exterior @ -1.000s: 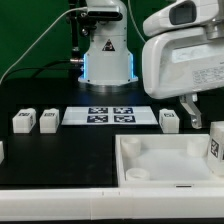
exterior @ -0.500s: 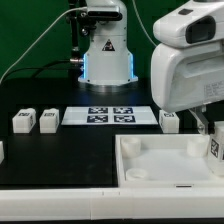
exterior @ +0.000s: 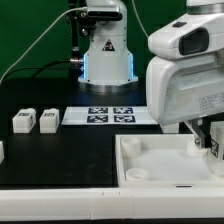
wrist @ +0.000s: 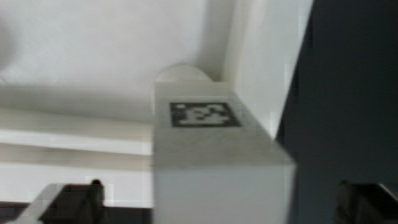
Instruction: Assemble one leg
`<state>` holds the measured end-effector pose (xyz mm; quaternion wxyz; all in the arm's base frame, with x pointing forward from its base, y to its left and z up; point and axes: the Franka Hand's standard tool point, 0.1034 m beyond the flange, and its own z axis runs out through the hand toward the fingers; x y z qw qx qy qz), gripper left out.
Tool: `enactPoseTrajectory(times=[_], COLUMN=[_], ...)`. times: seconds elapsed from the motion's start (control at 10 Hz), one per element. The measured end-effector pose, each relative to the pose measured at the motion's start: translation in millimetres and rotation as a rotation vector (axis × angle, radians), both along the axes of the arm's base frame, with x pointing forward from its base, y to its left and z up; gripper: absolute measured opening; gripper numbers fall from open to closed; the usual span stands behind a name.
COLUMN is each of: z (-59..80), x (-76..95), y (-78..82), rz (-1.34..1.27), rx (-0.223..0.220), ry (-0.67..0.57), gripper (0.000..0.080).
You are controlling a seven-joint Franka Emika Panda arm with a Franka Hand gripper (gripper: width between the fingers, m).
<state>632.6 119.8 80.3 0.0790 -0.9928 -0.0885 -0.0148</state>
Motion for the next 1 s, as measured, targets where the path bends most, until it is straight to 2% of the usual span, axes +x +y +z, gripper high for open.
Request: enactPoseTrajectory(times=[0.2, 0.4, 0.6, 0.7, 0.8, 1.0], z=[-3.2, -3.1, -3.1, -2.9, -2.9, -3.2], x=[2.4, 2.3, 2.3, 2.4, 2.4, 2.0], y=[-14.3, -13.3, -13.3, -13.0, -12.9, -12.1], rz=[0.002, 0.002, 0.001, -0.015, -0.028, -0.131], rx=[-0.011, -0.01, -0.01, -0.008, -0.008, -0.004], ry=[-0.01, -0.01, -0.01, -0.008, -0.006, 0.011], gripper=[0.0649, 0.0649, 0.0367, 0.0367, 0.0291, 0.0291])
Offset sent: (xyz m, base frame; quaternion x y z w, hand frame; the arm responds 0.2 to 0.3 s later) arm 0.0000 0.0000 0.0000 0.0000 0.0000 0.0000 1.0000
